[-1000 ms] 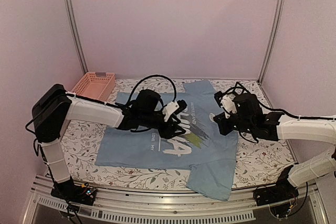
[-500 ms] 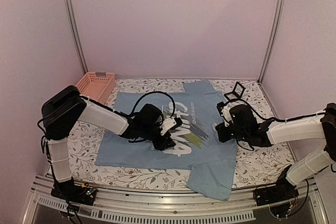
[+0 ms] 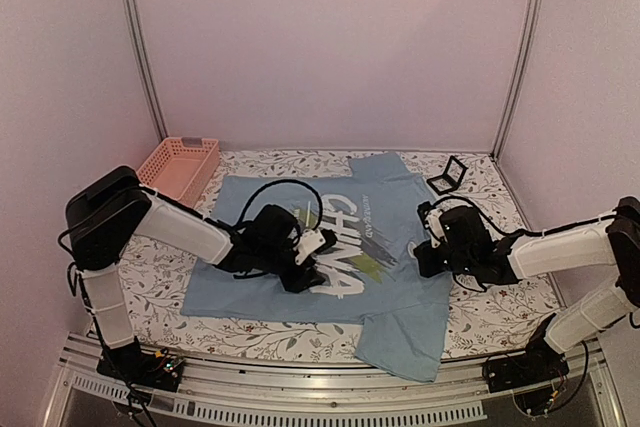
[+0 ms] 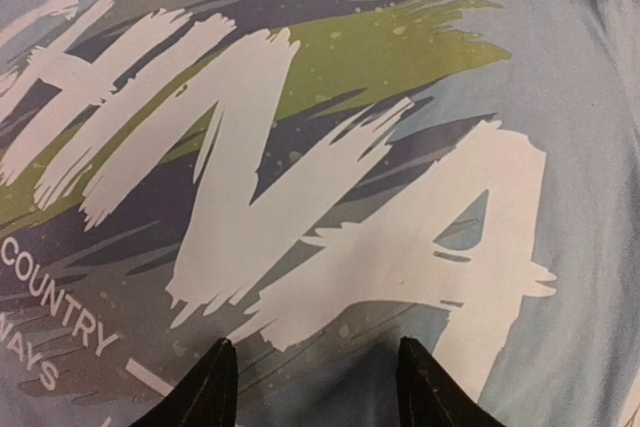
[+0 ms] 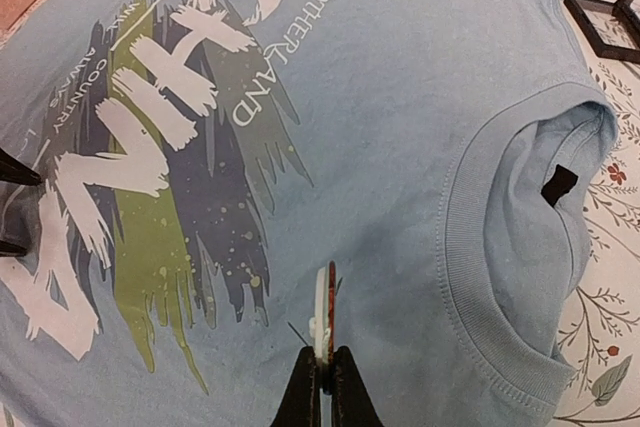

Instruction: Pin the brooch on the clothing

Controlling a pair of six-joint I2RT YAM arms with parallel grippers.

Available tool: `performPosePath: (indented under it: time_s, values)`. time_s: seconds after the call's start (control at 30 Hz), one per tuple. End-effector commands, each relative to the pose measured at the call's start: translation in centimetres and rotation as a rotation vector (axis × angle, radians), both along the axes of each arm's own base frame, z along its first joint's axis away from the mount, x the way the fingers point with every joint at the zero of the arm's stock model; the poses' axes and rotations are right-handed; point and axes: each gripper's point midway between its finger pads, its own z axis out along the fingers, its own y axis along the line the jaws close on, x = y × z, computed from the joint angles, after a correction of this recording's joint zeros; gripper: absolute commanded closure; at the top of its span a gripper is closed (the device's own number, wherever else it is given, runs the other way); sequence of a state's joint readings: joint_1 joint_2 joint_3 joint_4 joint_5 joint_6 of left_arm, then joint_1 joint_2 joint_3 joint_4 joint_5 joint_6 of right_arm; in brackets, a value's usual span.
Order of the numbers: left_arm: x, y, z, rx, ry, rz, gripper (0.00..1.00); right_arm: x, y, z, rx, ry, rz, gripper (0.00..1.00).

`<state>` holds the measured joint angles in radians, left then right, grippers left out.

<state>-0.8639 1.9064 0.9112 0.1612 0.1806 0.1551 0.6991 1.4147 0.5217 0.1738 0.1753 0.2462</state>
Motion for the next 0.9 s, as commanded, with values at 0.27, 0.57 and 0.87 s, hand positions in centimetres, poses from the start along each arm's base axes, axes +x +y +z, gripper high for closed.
performPosePath:
  time_s: [0.27, 0.57, 0.87]
  values:
    - [-1.3, -7.2, 6.2, -0.178, -0.159, -0.275, 0.39, 0.5, 0.7, 3.7, 0.087, -0.18, 0.066, 1.0]
    - [0.2, -16.6, 4.6, -0.208, -0.248, -0.411, 0.34, 0.7, -0.5, 4.0, 0.135, -0.252, 0.046, 1.0]
    - [0.6, -17.6, -0.9, -0.078, -0.208, -0.392, 0.34, -0.1, -1.9, 3.1, 0.147, -0.242, 0.032, 1.0]
